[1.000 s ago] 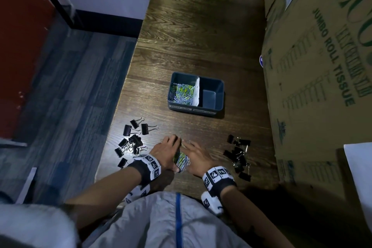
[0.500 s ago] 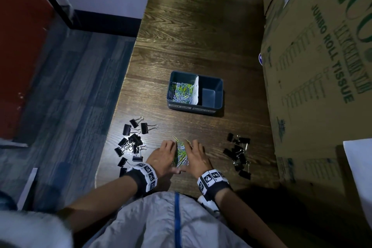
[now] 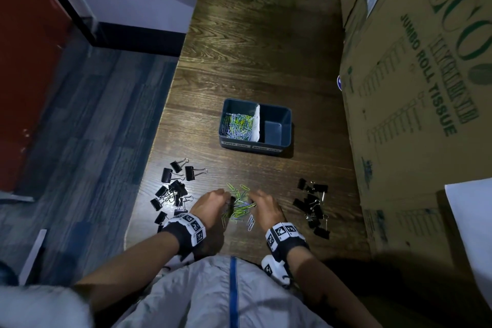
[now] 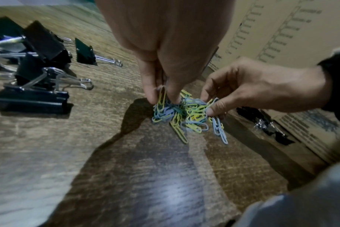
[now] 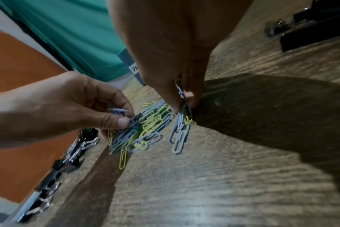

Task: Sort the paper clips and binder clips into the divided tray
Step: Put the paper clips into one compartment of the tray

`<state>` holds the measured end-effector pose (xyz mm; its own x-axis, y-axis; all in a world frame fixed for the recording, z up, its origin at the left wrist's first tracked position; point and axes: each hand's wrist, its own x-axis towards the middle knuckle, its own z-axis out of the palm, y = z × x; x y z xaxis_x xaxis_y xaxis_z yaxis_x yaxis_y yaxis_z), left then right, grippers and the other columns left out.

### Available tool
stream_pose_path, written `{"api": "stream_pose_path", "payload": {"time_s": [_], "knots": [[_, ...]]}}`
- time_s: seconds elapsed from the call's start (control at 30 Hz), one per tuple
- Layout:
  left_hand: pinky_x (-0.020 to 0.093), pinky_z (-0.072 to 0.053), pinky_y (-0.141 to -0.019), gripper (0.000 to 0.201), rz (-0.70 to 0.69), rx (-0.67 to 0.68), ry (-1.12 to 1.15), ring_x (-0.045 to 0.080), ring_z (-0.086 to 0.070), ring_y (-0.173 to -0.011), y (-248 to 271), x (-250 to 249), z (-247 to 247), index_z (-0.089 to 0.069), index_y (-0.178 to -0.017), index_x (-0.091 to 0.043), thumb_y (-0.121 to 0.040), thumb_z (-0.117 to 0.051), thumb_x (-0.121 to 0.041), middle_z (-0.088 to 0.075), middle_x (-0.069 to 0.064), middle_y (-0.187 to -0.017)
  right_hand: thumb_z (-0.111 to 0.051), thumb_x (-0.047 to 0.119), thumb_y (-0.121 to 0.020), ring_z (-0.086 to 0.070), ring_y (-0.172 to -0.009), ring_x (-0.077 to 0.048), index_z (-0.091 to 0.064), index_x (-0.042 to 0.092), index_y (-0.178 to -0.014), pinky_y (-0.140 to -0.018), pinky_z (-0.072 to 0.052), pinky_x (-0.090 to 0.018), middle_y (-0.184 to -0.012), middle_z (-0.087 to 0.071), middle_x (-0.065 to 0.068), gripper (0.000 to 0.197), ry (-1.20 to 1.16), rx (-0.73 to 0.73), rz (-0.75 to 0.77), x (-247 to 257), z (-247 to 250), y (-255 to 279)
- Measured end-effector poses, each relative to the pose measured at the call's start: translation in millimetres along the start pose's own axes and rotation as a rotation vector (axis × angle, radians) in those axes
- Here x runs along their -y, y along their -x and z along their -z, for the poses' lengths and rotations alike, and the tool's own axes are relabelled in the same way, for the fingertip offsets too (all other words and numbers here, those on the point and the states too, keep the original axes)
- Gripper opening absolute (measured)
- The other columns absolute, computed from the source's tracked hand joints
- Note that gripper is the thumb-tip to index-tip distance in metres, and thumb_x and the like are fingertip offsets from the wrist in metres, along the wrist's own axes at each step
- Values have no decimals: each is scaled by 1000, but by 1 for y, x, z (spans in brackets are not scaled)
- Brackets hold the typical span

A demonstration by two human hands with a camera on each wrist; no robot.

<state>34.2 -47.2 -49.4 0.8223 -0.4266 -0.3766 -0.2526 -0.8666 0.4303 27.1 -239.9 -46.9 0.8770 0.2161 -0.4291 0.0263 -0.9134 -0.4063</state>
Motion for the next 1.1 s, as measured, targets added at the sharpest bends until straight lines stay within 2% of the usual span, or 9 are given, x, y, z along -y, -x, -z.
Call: {"api": "stream_pose_path", "payload": {"time_s": [0.13,0.23,0.3,0.47,0.6,0.7,0.8,0.93,1.1], "knots": [[29,-51,-72,11,-1,-116,131,20,-62,-80,0,2,12,-65,-95,-16,-87,-66,-9,-64,1,-91,-65,-2,-80,-69,-92,-29,-67,25,-89,-74,-51,-31,-102,-72,-2,28,-73,-31,-71,-8,3,1],[18,-49,-69,7,-63,-185,233,10,-61,-77,-4,-1,36,-66,-94,-14,-90,-64,-9,-63,-4,-89,-74,8,-83,-72,-91,-27,-74,24,-97,-78,-57,-36,-100,-76,-6,21,-90,35,-128,-9,15,2],[19,-51,-68,7,-108,-256,270,5,-60,-76,-10,-6,58,-65,-90,-15,-90,-63,-8,-63,-7,-87,-76,9,-84,-73,-87,-23,-77,21,-99,-79,-57,-37,-101,-76,-6,18,-105,54,-132,-7,26,3],[9,-48,-69,4,-145,-481,300,4,-59,-75,-41,-30,121,-68,-91,-11,-90,-65,-9,-63,-6,-86,-78,6,-82,-71,-83,-16,-78,18,-87,-78,-57,-32,-94,-76,-1,13,-185,-14,-70,6,58,8],[28,-54,-73,5,-88,-619,332,14,-65,-78,-76,-39,166,-70,-93,-12,-88,-69,-12,-70,3,-87,-79,4,-79,-70,-83,-14,-71,25,-72,-77,-58,-33,-82,-73,2,24,-215,-93,-14,26,94,2],[25,-53,-75,10,8,-617,389,15,-67,-82,-97,-38,181,-71,-96,-12,-86,-72,-15,-73,4,-89,-81,7,-79,-66,-87,-11,-76,18,-82,-84,-56,-32,-89,-73,2,12,-236,-188,44,42,126,-9],[31,-56,-79,22,67,-598,416,17,-68,-84,-103,-24,168,-68,-105,-12,-87,-72,-24,-73,6,-95,-79,7,-82,-64,-86,-10,-76,18,-82,-80,-53,-27,-90,-74,2,11,-247,-301,45,58,161,-28],[37,-57,-66,7,87,-668,237,20,-63,-74,-78,-16,114,-62,-96,-21,-93,-56,-24,-67,2,-90,-78,5,-81,-70,-88,-20,-76,18,-80,-80,-55,-29,-90,-76,-3,13,-263,-438,16,78,189,-63],[24,-50,-62,8,45,-336,184,19,-64,-76,-32,-17,50,-61,-95,-20,-89,-63,-15,-65,-1,-90,-84,20,-80,-69,-96,-24,-75,14,-106,-85,-53,-29,-101,-75,-8,28,-242,-366,-39,84,196,-88]]}}
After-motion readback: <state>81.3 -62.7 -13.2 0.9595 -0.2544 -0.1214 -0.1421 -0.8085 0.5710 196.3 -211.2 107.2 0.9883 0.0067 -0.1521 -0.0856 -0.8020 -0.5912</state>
